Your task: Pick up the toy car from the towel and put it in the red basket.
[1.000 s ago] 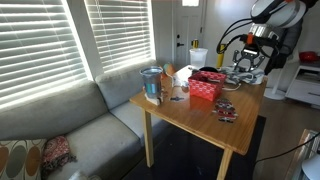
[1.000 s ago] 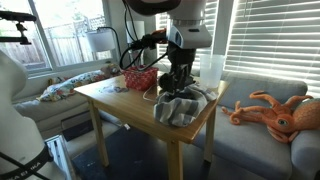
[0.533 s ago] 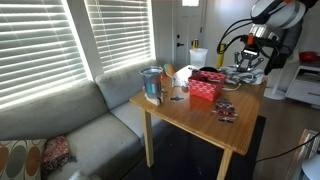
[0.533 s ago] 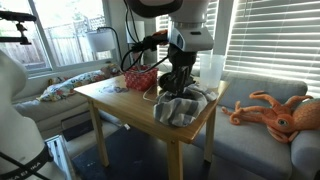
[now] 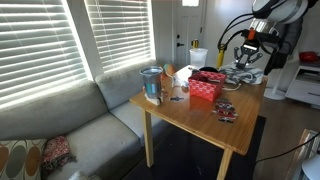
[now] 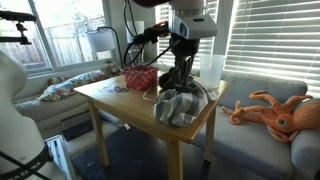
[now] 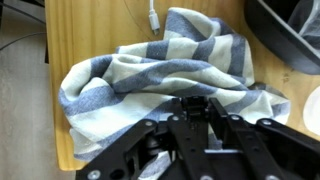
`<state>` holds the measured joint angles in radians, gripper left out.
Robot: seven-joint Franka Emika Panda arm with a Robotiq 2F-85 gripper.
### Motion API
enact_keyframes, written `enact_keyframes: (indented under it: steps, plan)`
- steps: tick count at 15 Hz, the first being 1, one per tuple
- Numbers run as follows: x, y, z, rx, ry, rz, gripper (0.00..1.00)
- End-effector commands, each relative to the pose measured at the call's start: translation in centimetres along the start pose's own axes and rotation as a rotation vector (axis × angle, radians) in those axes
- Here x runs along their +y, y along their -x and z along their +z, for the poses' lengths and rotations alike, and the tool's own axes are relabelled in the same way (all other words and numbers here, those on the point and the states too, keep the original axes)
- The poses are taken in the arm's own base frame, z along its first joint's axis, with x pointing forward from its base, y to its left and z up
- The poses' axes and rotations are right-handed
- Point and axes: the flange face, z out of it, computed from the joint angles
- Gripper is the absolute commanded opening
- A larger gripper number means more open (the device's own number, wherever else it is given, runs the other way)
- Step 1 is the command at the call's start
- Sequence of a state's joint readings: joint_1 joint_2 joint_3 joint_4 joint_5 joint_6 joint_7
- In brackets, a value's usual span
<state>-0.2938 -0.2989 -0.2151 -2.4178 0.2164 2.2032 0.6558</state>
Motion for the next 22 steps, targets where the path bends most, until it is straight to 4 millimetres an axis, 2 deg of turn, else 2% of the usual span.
enact_keyframes:
  steps: [1, 7, 10, 12, 18, 22]
  plan:
    - [-0.6, 3.1, -3.6, -0.015, -0.03, -0.129, 0.08]
    - [-2.9, 9.0, -6.6, -0.089, 0.005, -0.355, 0.08]
    - [-3.8, 10.3, -6.9, -0.085, 0.039, -0.392, 0.08]
    - [-4.3, 9.8, -5.6, -0.068, 0.068, -0.369, 0.08]
    - [-2.7, 5.8, 0.4, -0.076, 0.151, -0.306, 0.08]
    - [-2.7, 4.8, 4.0, -0.123, 0.205, -0.29, 0.08]
